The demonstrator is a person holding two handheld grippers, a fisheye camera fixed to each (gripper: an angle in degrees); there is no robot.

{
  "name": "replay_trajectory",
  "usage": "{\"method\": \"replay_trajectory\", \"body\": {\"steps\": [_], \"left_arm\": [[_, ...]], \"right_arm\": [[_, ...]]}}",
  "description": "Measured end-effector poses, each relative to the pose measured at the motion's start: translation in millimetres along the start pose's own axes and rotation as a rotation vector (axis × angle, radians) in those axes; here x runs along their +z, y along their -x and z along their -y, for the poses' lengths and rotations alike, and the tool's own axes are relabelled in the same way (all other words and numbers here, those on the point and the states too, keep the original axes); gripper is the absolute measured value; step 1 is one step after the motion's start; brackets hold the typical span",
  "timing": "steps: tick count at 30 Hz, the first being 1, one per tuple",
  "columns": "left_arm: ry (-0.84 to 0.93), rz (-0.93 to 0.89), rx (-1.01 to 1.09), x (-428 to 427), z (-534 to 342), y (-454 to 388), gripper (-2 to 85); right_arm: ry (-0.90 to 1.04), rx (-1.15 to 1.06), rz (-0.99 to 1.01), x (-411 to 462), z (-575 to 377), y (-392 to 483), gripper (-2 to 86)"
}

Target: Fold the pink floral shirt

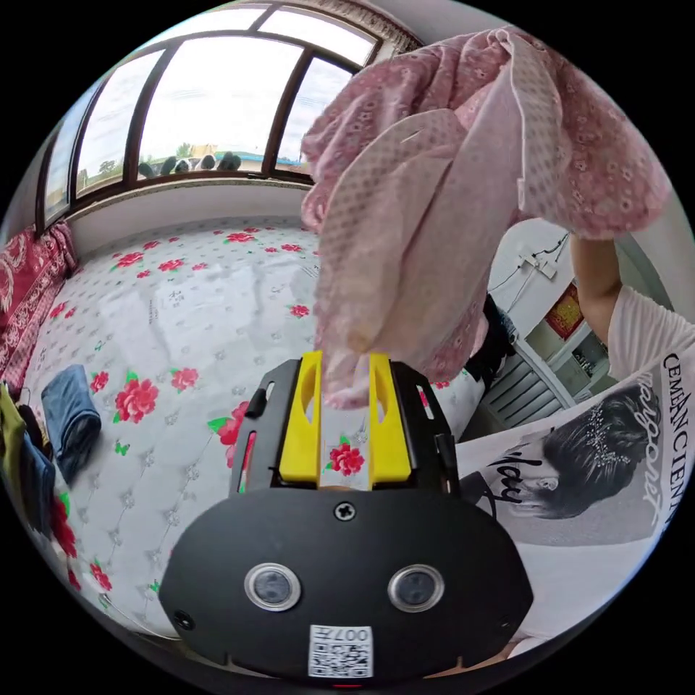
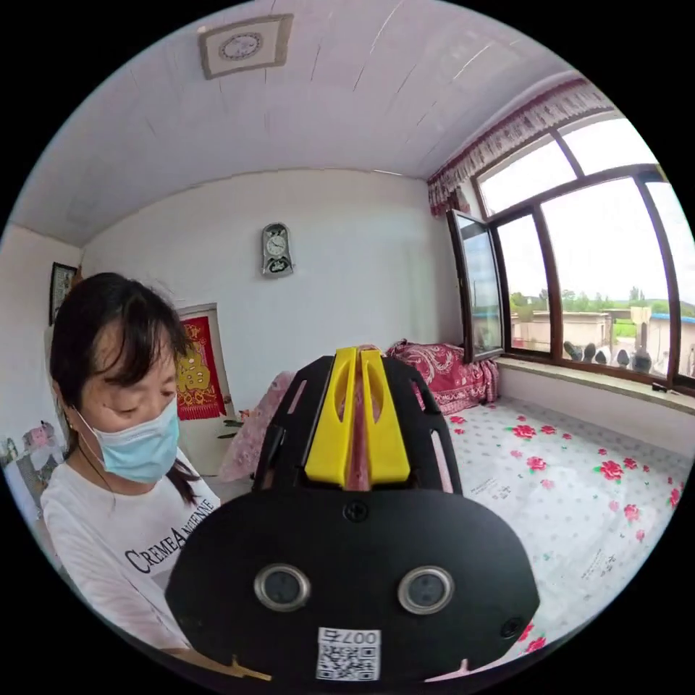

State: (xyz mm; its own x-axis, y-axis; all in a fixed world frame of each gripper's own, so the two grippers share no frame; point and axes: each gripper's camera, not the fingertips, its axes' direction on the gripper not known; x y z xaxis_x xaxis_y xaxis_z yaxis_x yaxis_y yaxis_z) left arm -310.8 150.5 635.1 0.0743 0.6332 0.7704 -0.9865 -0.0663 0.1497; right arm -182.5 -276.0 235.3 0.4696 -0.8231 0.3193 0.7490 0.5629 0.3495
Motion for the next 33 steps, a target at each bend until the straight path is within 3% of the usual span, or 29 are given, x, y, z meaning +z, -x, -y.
{"method": "replay_trajectory", "body": {"steps": [7, 10, 12, 19, 24, 28, 30, 33], "left_arm": [[0.206, 0.071, -0.297, -15.1, -97.3, 101.8, 9.2], [0.261, 0.048, -0.382, -16.8, -127.9, 116.2, 8.6], [0.282, 0.068, -0.42, -19.1, -140.5, 119.1, 8.4], [0.402, 0.23, -0.471, -2.7, -131.8, 121.3, 11.1], [0.38, 0.318, -0.443, 16.8, -126.3, 115.0, 14.2], [0.524, 0.183, -0.604, 66.8, -138.4, 133.6, 9.5], [0.533, 0.253, -0.611, 69.3, -126.8, 134.0, 3.0], [0.52, 0.245, -0.603, 56.1, -89.6, 137.6, 1.2]], "right_arm": [[0.418, 0.493, -0.202, 141.7, -240.5, -114.6, -0.1], [0.597, 0.727, -0.244, 150.8, -330.8, -140.8, 0.4], [0.618, 0.778, -0.273, 142.4, -351.9, -143.2, 1.2], [0.773, 0.443, -0.428, 134.6, -306.2, -132.9, 9.2], [0.922, 0.231, -0.241, 201.9, -328.7, -105.7, 10.8], [1.025, 0.136, -0.109, 259.6, -380.2, -85.6, 7.1], [1.096, 0.13, -0.09, 275.9, -399.3, -89.5, 4.1], [1.157, 0.14, -0.199, 274.5, -395.9, -116.0, 0.9]]}}
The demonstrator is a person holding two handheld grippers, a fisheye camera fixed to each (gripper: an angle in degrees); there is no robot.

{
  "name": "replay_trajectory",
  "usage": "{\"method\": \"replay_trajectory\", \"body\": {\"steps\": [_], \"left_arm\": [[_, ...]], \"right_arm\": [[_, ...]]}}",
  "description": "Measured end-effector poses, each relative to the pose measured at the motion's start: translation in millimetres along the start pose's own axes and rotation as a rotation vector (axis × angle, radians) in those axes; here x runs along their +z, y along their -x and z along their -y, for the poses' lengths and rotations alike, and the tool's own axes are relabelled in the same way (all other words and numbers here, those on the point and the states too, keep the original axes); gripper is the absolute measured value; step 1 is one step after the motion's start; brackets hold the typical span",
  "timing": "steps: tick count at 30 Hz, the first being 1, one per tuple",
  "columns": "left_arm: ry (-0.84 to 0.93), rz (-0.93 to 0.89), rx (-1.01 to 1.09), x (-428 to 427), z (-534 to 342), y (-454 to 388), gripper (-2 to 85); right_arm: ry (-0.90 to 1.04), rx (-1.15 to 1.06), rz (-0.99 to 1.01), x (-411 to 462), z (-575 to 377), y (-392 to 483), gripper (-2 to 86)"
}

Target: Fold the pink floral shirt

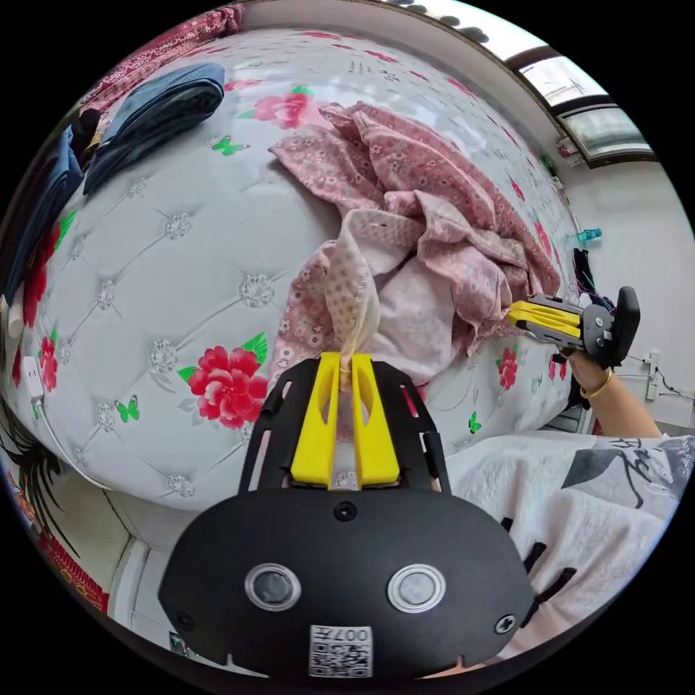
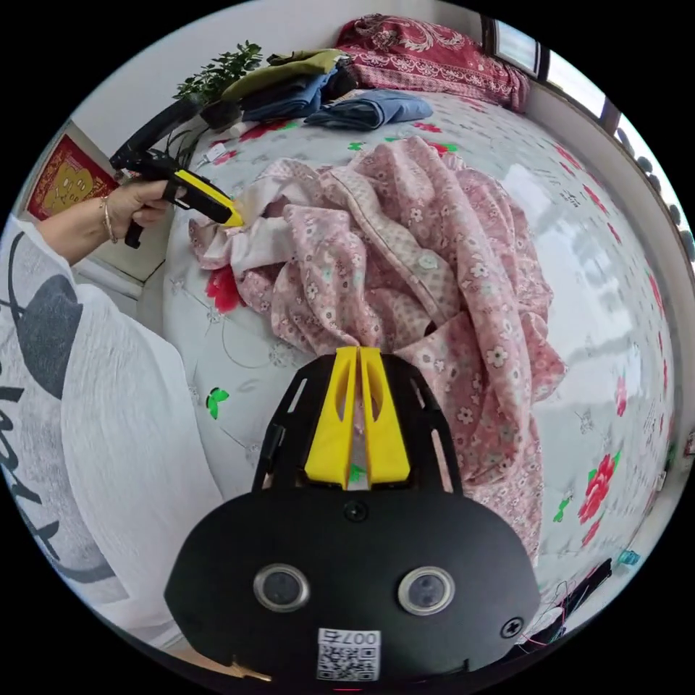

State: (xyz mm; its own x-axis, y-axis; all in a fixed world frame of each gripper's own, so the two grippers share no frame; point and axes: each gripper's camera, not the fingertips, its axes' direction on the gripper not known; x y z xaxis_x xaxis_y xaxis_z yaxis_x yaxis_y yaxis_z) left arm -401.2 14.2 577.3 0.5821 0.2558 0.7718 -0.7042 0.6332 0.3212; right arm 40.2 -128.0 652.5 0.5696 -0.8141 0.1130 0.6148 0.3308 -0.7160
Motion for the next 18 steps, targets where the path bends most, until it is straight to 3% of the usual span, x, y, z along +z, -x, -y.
{"method": "replay_trajectory", "body": {"steps": [5, 9, 14, 18], "left_arm": [[-0.205, 0.072, 0.041, -109.4, 8.3, -23.1, 0.2], [-0.286, 0.16, 0.062, -164.4, -25.3, -51.1, -0.1], [-0.29, 0.162, 0.07, -161.4, 10.4, -57.4, -0.3], [-0.272, -0.003, 0.119, -162.7, 135.1, -70.1, -0.5]], "right_arm": [[-0.284, 0.109, 0.06, -131.7, -40.6, -63.8, -0.1], [-0.444, 0.191, 0.011, -244.1, -131.9, -85.8, -0.2], [-0.428, 0.338, -0.051, -246.1, -178.4, -122.9, -0.3], [-0.432, 0.434, 0.026, -245.0, -132.4, -218.1, -0.3]]}}
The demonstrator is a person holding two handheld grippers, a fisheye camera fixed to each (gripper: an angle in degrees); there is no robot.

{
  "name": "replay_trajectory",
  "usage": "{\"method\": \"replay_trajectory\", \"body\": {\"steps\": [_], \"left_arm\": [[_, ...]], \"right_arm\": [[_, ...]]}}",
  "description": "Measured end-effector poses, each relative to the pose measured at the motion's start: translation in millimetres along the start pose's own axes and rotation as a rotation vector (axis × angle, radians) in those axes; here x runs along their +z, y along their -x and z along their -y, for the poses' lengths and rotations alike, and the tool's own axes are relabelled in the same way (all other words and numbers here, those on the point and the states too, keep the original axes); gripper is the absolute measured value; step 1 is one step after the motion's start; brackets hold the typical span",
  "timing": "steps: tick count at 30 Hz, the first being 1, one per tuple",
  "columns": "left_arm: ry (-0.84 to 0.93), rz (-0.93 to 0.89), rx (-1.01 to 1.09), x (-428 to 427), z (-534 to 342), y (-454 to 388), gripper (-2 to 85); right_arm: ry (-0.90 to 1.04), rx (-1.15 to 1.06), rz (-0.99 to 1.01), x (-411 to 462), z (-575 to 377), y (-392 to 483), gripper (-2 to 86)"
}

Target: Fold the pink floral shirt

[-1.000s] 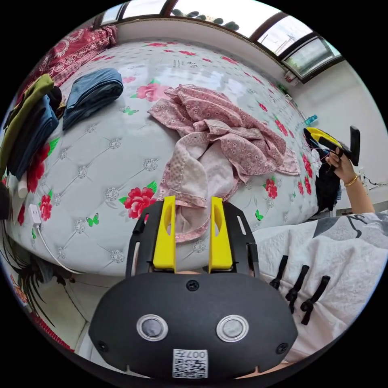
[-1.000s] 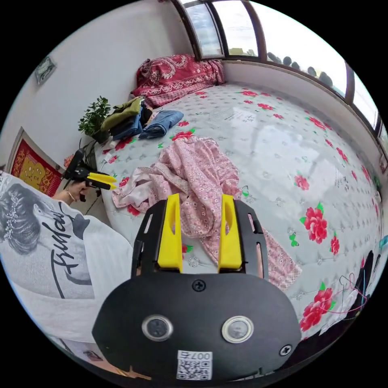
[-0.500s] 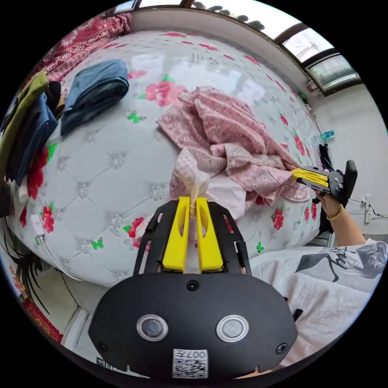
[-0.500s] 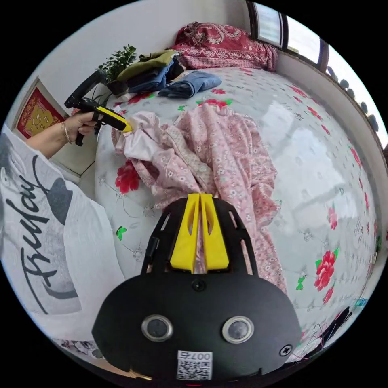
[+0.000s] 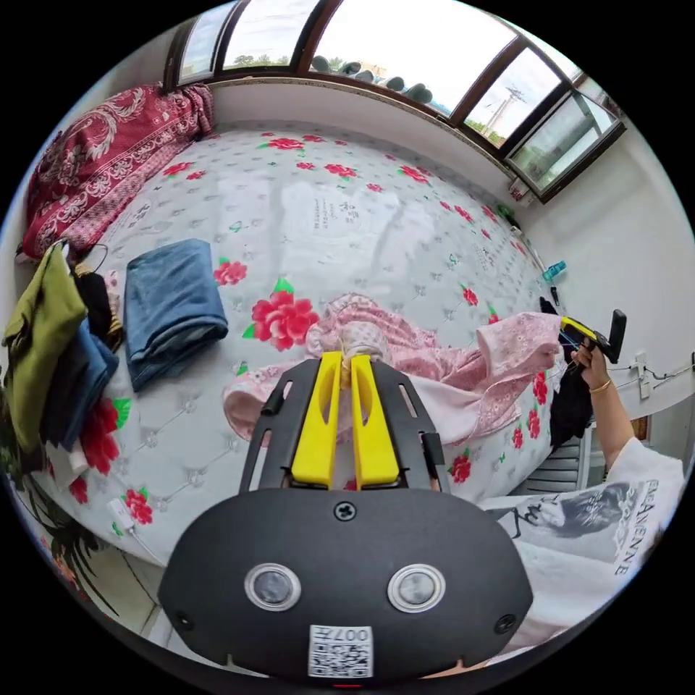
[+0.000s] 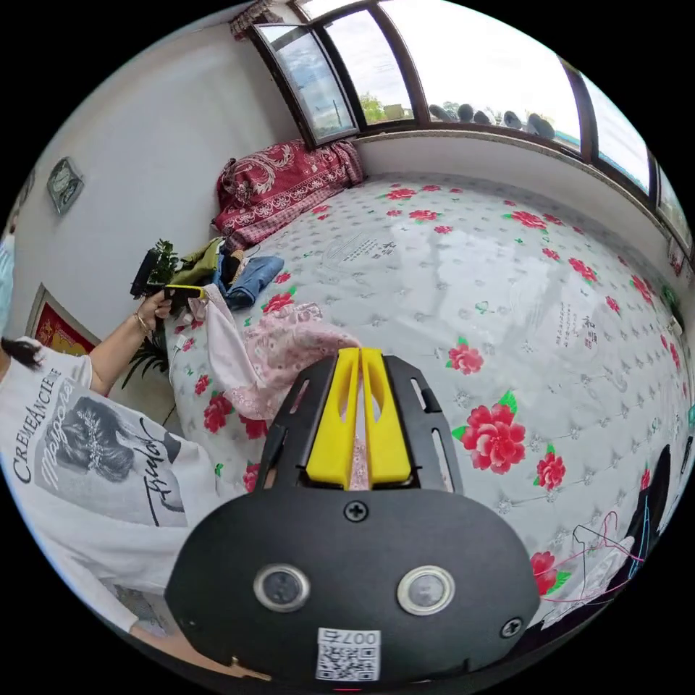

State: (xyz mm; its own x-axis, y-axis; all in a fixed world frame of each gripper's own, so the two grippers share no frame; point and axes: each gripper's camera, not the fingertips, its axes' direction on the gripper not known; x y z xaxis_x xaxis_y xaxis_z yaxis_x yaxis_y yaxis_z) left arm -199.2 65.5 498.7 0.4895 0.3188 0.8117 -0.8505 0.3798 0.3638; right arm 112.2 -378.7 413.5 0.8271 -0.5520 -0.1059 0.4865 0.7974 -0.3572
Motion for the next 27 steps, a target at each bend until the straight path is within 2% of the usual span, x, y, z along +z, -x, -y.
{"method": "replay_trajectory", "body": {"steps": [2, 5, 6, 7, 10, 14, 17, 20, 24, 27], "left_arm": [[-0.032, 0.037, 0.052, -18.5, 61.2, -22.5, -0.6], [-0.215, 0.087, 0.182, -117.7, 136.4, -83.0, -0.6], [-0.303, 0.138, 0.251, -166.7, 148.8, -112.6, -0.6], [-0.391, 0.194, 0.31, -212.4, 150.2, -140.3, -0.6], [-0.521, 0.327, 0.431, -292.1, 124.9, -194.7, -0.6], [-0.567, 0.373, 0.458, -322.3, 77.2, -220.6, -0.5], [-0.452, 0.366, 0.497, -296.8, 43.4, -227.2, -0.4], [-0.313, 0.413, 0.515, -239.0, 4.2, -229.7, -0.4], [-0.044, 0.501, 0.477, -100.5, -62.9, -217.3, -0.4], [0.135, 0.447, 0.38, 15.8, -121.9, -195.2, -0.3]], "right_arm": [[-0.061, 0.023, -0.004, -19.7, 53.0, -16.1, -0.3], [-0.314, -0.042, -0.028, -121.0, 127.6, -0.8, -0.3], [-0.407, -0.118, -0.105, -170.1, 143.2, 21.1, -0.3], [-0.493, -0.187, -0.183, -217.1, 148.3, 44.8, -0.3], [-0.681, -0.284, -0.249, -311.9, 124.3, 88.5, -0.3], [-0.765, -0.278, -0.225, -356.4, 66.6, 104.3, -0.3], [-0.706, -0.238, -0.212, -345.3, 20.1, 102.2, -0.3], [-0.558, -0.202, -0.216, -302.8, -25.6, 96.1, -0.3], [-0.275, -0.127, -0.216, -193.1, -104.9, 80.1, -0.3], [-0.041, 0.007, -0.162, -92.2, -168.8, 60.9, -0.3]]}}
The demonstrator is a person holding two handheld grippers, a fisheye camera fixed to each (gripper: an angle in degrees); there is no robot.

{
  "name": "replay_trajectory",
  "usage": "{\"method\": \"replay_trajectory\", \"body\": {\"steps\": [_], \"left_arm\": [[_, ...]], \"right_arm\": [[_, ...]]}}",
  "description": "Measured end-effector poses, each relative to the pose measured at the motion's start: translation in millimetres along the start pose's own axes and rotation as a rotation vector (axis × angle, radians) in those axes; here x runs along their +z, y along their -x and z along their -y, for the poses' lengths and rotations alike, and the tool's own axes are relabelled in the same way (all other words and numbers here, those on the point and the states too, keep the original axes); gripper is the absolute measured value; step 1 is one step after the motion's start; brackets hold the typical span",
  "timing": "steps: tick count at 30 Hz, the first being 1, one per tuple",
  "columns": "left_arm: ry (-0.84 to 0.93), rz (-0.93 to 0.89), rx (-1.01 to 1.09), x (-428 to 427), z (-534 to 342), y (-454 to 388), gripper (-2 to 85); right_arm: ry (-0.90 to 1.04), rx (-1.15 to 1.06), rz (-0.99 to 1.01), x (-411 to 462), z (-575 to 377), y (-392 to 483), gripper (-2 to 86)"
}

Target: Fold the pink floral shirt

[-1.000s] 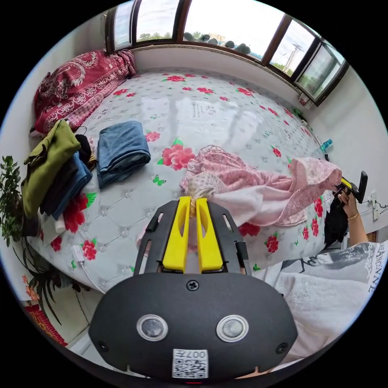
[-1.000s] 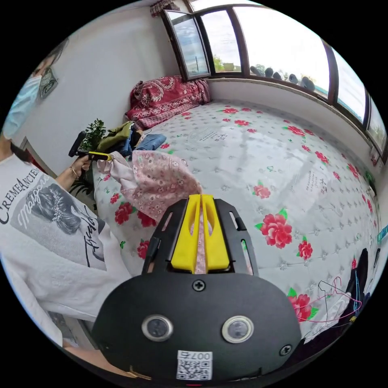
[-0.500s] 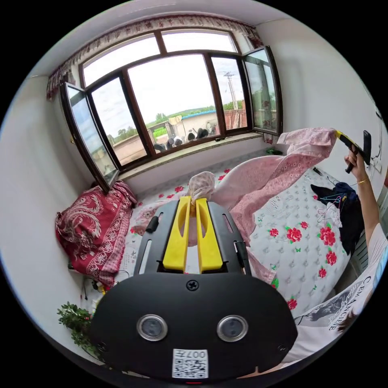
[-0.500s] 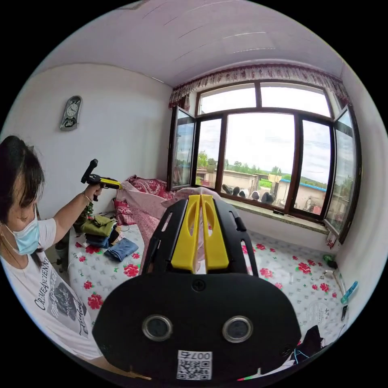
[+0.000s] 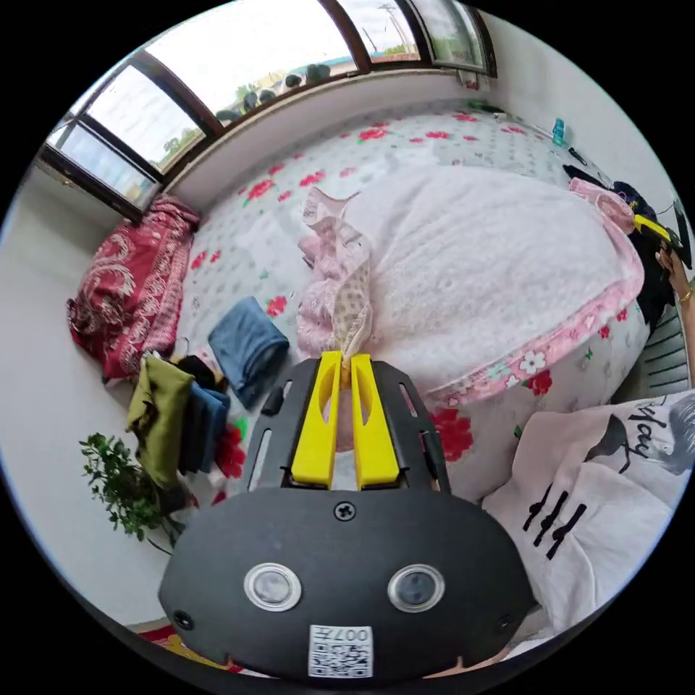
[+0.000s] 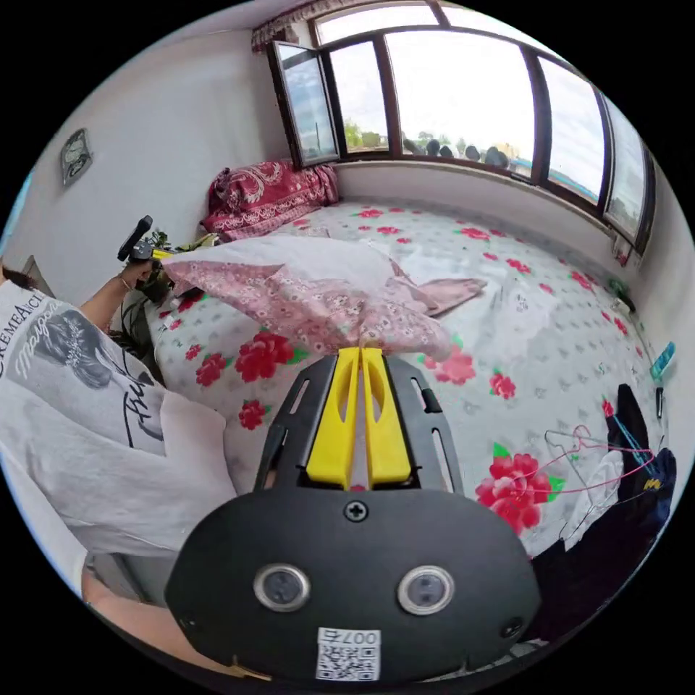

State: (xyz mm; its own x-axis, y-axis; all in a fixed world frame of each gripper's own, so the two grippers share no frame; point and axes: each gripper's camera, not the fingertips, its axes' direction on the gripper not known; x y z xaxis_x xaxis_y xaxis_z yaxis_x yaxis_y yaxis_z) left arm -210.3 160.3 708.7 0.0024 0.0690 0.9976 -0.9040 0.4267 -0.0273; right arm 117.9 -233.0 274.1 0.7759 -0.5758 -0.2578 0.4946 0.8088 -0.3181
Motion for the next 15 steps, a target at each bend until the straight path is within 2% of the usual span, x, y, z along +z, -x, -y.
{"method": "replay_trajectory", "body": {"steps": [4, 10, 15], "left_arm": [[0.188, -0.044, -0.088, 107.3, -55.1, -57.5, 0.0], [0.28, -0.004, -0.054, 142.9, -95.1, -88.1, 1.6], [0.319, -0.011, -0.134, 146.8, -102.7, -72.6, 3.2]], "right_arm": [[0.216, 0.18, 0.101, 92.3, -77.3, 6.3, -0.3], [0.346, 0.151, 0.088, 113.1, -104.9, 30.1, -0.1], [0.419, 0.16, 0.099, 112.2, -97.9, 21.3, 0.8]]}}
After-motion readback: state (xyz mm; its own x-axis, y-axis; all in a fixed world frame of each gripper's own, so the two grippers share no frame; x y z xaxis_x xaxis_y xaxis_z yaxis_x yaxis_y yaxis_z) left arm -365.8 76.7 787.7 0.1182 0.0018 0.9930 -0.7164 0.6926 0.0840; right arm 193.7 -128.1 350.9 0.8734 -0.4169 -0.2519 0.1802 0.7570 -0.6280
